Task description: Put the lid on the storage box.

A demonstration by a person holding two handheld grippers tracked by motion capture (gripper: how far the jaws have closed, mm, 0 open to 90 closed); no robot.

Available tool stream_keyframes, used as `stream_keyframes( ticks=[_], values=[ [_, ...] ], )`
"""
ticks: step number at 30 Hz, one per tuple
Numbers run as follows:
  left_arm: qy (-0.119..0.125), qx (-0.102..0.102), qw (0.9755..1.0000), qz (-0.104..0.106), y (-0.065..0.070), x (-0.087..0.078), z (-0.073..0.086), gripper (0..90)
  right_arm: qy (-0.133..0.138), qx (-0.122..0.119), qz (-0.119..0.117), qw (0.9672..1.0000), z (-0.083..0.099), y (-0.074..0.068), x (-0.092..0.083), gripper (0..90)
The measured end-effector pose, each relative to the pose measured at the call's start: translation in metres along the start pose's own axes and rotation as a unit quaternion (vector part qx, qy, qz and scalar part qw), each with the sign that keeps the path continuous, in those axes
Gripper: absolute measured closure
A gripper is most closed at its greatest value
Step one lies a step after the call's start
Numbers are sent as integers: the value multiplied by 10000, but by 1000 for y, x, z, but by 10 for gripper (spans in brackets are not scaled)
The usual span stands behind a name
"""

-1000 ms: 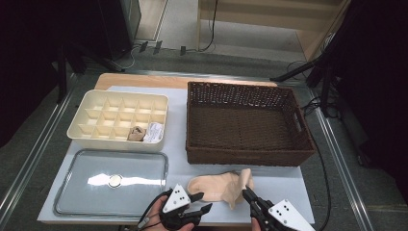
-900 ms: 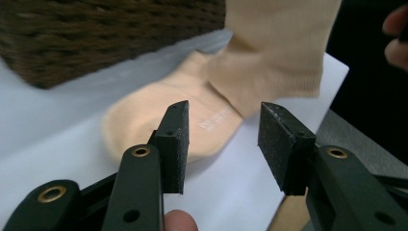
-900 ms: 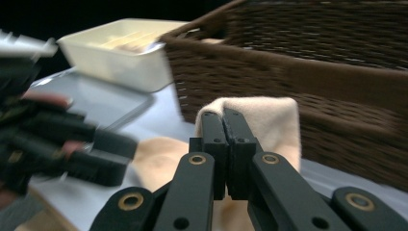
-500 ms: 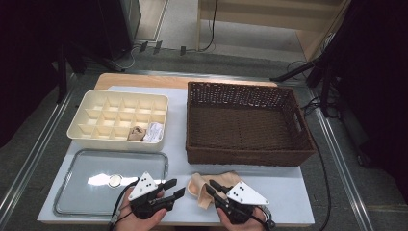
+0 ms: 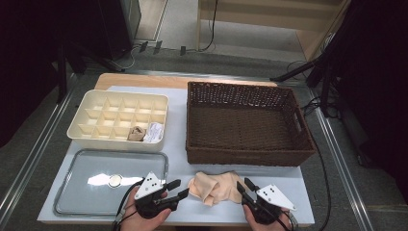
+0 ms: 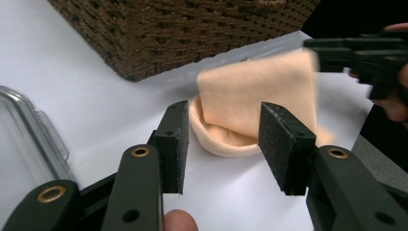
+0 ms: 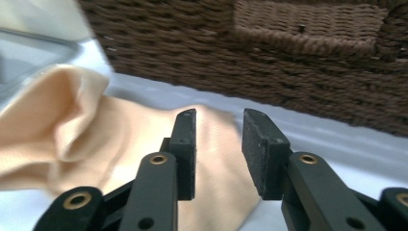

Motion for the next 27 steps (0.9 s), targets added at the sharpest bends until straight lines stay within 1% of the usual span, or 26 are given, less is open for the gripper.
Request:
stream_keyframes(
  ticks=[1, 2, 4, 6, 7, 8, 9, 10, 12, 15, 17, 19, 22, 25, 27],
  values=[
    [-24, 7, 10000, 12, 0, 2, 0, 554, -10, 15, -94, 10000, 2, -4, -3, 685],
    [-45, 34, 10000, 23, 1, 5, 0, 555, -3, -19, -186, 9998, 4, -9, -5, 685],
    [-59, 73, 9999, 52, 3, 10, -1, 558, 28, -9, -429, 9991, 8, -20, -8, 684],
    [-91, 172, 9998, 79, 6, 14, -2, 558, -7, -98, -574, 9983, 13, -31, -10, 684],
    [-105, 197, 9997, 110, 7, 15, -3, 557, -29, -206, -680, 9975, 16, -37, -10, 683],
    [-108, 187, 9997, 141, 8, 16, -4, 553, -39, -263, -722, 9970, 18, -42, -10, 683],
    [-114, 185, 9996, 192, 9, 16, -4, 551, -48, -274, -756, 9968, 20, -45, -10, 683],
    [-124, 184, 9995, 215, 10, 17, -5, 547, -47, -276, -837, 9961, 23, -49, -11, 683],
    [-134, 170, 9995, 247, 10, 18, -5, 543, -89, -311, -1030, 9942, 29, -59, -11, 688],
    [-131, 172, 9995, 249, 11, 20, -7, 544, -196, -603, -1294, 9896, 39, -75, -10, 681],
    [-121, 155, 9995, 230, 11, 21, -7, 544, -180, -652, -1453, 9871, 41, -84, -8, 667],
    [-129, 139, 9996, 208, 11, 22, -7, 545, -186, -671, -1531, 9858, 43, -91, -6, 664],
    [-149, 138, 9996, 177, 10, 23, -6, 546, -177, -800, -1593, 9838, 46, -98, -2, 658],
    [-148, 85, 9998, 112, 9, 24, -6, 548, -8, -918, -1617, 9826, 46, -105, 2, 642],
    [-176, 66, 9998, 64, 8, 23, -5, 551, 7, -977, -1636, 9817, 48, -108, 7, 633]
  ],
)
Point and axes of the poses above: each handheld gripper's, and its own axes: x roughly forward along the jaws, z roughly out of its underside, y roughly to its right, the point moved 6 cm from there along x, roughly forward along the jaws, and after that the axes turned 2 degrees about -z, right-handed, at the moved point
